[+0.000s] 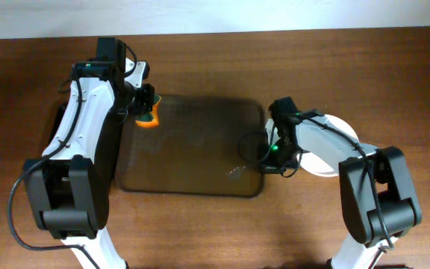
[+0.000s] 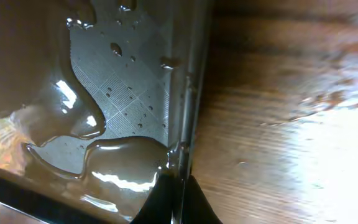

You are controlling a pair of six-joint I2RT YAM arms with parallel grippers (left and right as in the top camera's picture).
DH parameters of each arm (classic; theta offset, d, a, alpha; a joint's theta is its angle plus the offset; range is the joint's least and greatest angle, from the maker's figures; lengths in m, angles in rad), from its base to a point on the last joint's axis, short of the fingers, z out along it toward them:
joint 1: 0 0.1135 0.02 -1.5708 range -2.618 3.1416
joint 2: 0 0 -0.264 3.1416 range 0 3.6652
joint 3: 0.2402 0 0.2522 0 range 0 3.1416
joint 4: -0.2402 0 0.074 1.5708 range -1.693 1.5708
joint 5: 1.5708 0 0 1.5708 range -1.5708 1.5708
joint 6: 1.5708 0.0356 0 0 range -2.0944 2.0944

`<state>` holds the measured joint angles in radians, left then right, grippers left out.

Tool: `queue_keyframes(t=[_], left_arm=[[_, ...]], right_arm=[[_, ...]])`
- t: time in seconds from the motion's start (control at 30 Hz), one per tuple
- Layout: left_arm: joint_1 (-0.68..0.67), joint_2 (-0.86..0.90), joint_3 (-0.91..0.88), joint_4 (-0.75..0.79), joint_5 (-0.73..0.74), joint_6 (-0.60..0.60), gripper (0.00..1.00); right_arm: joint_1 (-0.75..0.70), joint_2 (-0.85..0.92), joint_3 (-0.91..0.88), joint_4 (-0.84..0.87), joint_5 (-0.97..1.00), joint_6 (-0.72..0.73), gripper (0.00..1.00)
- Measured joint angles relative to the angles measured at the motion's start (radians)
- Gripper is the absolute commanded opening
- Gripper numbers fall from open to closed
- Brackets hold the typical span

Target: Clean dirty plates on tray and stack at the side

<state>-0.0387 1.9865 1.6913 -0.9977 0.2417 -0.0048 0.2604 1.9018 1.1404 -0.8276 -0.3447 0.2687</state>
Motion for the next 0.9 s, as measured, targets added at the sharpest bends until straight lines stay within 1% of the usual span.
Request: queue_keyframes(t=[0.17, 0.3, 0.33, 0.37, 0.4, 0.43, 0.47, 0.53, 0.57, 0.6, 0.7, 0.77, 0.8, 0.83, 0.87, 0.9], left_arm=[[0.000, 0.000, 0.000, 0.000, 0.000, 0.000, 0.00], [0.000, 0.000, 0.000, 0.014, 0.000, 0.000, 0.00], [0.000, 0.000, 0.000, 0.016, 0.000, 0.000, 0.00], [0.000, 0.000, 0.000, 0.016, 0.000, 0.000, 0.00], [0.000, 0.000, 0.000, 0.017, 0.000, 0.000, 0.00], [0.000, 0.000, 0.000, 0.018, -0.001, 0.000, 0.00], [0.000, 0.000, 0.000, 0.018, -0.012, 0.000, 0.00], [0.013, 0.000, 0.002, -0.009, -0.035, 0.000, 0.00], [0.032, 0.000, 0.009, -0.058, -0.040, 0.000, 0.00], [0.064, -0.002, 0.021, -0.106, -0.055, 0.000, 0.00], [0.195, -0.043, 0.034, -0.197, -0.174, 0.000, 0.00], [0.252, -0.057, 0.023, -0.175, -0.214, -0.014, 0.00], [0.282, -0.060, -0.011, -0.133, -0.233, -0.031, 0.11], [0.308, -0.061, -0.065, -0.080, -0.248, -0.045, 0.63], [0.320, -0.062, -0.118, -0.020, -0.257, -0.047, 1.00], [0.325, -0.065, -0.175, 0.061, -0.259, -0.057, 1.00]], right_arm=[[-0.086, 0.000, 0.000, 0.022, -0.010, -0.068, 0.04], [-0.104, 0.000, 0.000, 0.032, -0.013, -0.113, 0.04], [-0.104, 0.000, 0.000, 0.037, -0.012, -0.115, 0.08], [-0.104, 0.000, 0.000, 0.063, -0.009, -0.119, 0.37], [-0.104, 0.000, 0.000, 0.074, -0.006, -0.121, 0.70], [-0.104, 0.000, 0.000, 0.085, 0.008, -0.123, 0.78], [-0.108, -0.005, 0.012, 0.070, 0.003, -0.134, 0.83], [-0.109, -0.005, 0.059, -0.014, 0.027, -0.159, 0.83], [-0.110, -0.005, 0.089, -0.041, 0.035, -0.166, 0.84], [-0.110, -0.006, 0.121, -0.067, 0.039, -0.169, 0.87], [-0.110, -0.039, 0.276, -0.160, 0.045, -0.186, 0.87], [-0.110, -0.057, 0.318, -0.179, 0.048, -0.195, 0.87], [-0.110, -0.059, 0.324, -0.184, 0.048, -0.199, 0.88], [-0.110, -0.059, 0.324, -0.192, 0.048, -0.199, 0.88], [-0.110, -0.059, 0.324, -0.192, 0.049, -0.201, 0.88], [-0.110, -0.059, 0.324, -0.193, 0.048, -0.202, 0.88]])
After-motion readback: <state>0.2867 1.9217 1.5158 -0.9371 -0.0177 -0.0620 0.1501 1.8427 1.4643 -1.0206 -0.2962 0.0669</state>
